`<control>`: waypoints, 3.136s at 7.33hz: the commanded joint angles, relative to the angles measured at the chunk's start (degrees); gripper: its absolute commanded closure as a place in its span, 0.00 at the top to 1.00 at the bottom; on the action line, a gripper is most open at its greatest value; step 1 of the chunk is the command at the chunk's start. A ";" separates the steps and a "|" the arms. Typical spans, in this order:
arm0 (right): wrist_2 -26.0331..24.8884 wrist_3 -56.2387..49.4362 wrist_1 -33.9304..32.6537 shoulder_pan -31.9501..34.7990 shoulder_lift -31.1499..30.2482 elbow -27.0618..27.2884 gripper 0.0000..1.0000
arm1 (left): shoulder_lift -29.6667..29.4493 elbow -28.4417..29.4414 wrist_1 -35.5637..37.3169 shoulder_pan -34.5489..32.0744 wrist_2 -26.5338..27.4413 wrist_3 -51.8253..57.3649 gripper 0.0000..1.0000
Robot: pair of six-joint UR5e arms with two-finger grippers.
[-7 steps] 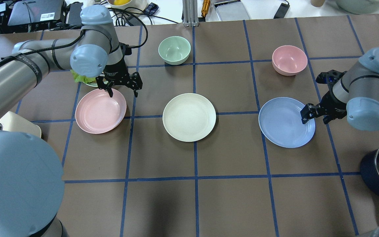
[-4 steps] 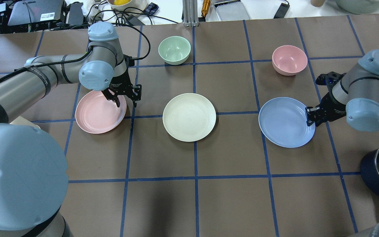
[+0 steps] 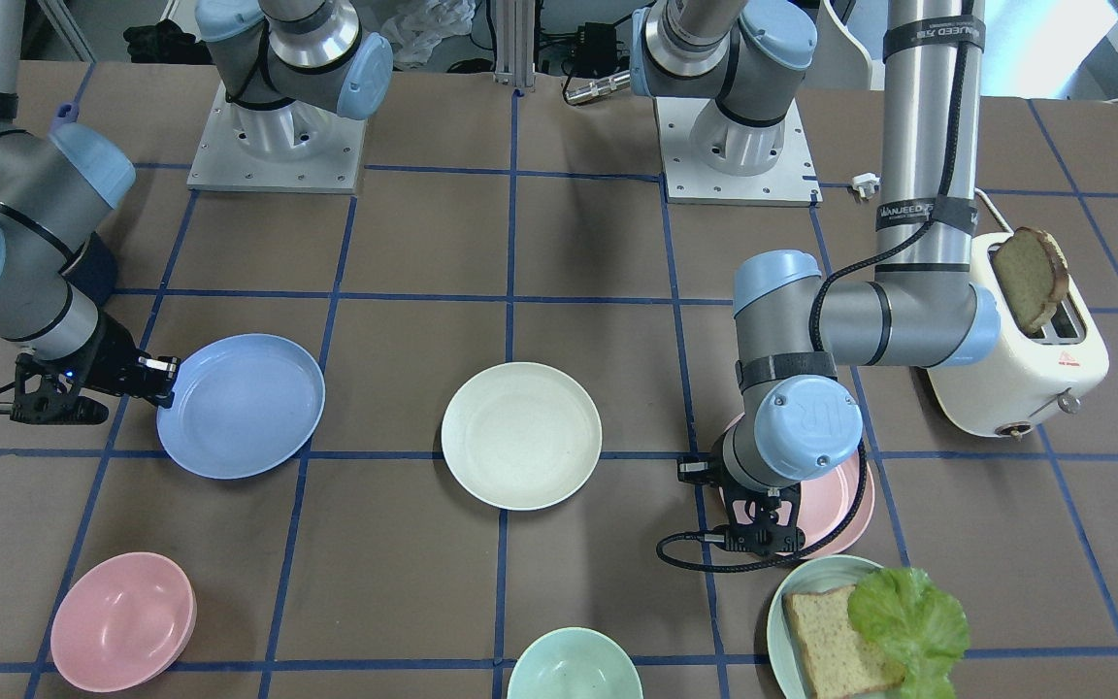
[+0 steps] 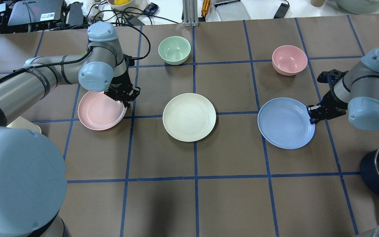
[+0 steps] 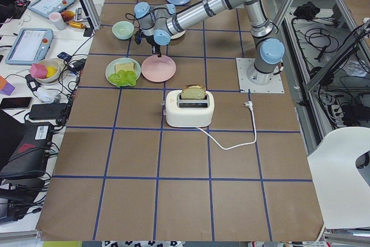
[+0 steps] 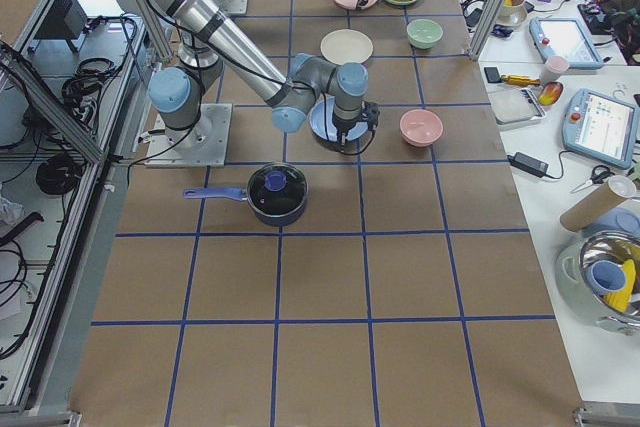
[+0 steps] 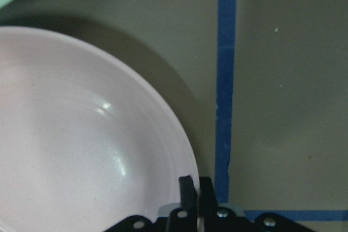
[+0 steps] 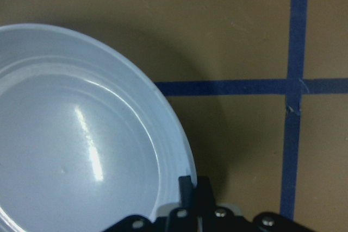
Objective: Stack three plates with pink and blue
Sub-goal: 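Lift the pink plate with the left gripper and set it onto the cream plate, then release the pink plate with the left gripper while the right lifts the blue plate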
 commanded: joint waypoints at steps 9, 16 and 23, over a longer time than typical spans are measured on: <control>-0.10 1.42 11.17 0.90 -2.70 -9.09 0.00 | -4.54 20.31 -9.54 -25.20 -0.73 -39.40 0.00; -0.63 6.06 14.42 3.53 -3.92 -10.77 0.00 | -7.65 21.13 -9.28 -27.42 -3.18 -39.51 1.00; 3.77 36.18 13.11 23.36 -5.33 -10.24 0.00 | 12.10 23.77 -33.60 -8.11 -2.22 -9.37 1.00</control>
